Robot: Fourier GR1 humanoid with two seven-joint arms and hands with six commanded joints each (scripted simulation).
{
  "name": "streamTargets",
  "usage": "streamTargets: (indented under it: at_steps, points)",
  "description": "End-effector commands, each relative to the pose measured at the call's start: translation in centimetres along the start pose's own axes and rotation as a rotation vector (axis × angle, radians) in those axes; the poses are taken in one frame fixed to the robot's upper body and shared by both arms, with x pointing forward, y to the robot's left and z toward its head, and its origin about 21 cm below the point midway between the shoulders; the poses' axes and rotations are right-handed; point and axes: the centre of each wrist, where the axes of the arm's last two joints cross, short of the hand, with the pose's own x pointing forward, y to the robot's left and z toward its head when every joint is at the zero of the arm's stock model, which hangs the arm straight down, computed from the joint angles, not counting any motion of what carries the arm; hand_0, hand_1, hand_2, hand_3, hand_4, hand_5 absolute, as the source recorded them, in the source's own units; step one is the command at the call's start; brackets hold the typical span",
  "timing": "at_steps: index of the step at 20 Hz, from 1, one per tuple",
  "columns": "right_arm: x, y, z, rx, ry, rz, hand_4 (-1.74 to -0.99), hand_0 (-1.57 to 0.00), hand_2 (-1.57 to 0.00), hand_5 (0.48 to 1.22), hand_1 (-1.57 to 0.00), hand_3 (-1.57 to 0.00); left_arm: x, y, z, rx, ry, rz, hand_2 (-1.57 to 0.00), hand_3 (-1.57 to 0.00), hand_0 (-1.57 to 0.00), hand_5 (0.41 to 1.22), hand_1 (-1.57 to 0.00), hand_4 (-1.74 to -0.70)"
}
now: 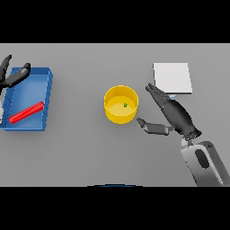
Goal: Pick up the red beaker and tilt it to pour out 1 green nut into yellow bowl. Pick up the yellow bowl and place it on the metallic measuring scale.
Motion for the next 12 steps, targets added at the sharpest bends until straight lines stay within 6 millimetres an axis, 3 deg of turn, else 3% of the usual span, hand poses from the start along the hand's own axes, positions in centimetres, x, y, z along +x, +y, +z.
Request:
streamTargets:
  at_steps: [1,7,12]
  points:
    - [0.5,-0.2,-0.9,0.031,-0.024,0.062,-1.137,0.00,0.00,0.626,0.00,0.00,0.0,-0.3,-0.1,-0.007,0.005,0.005,-0.01,-0.01,-0.01,0.683,-0.01,-0.81]
    - [2.2,-0.6,-4.5,0.278,-0.173,0.382,-1.167,0.00,0.00,0.639,0.00,0.00,-0.2,0.5,0.0,-0.005,0.000,0.003,0.00,0.00,0.00,0.687,0.00,-0.81]
    - [2.6,0.2,-7.0,0.432,-0.226,0.501,-1.154,0.00,0.00,0.639,0.00,0.00,-0.1,0.6,0.2,-0.001,0.009,0.001,0.00,0.00,0.00,0.695,0.00,-0.81]
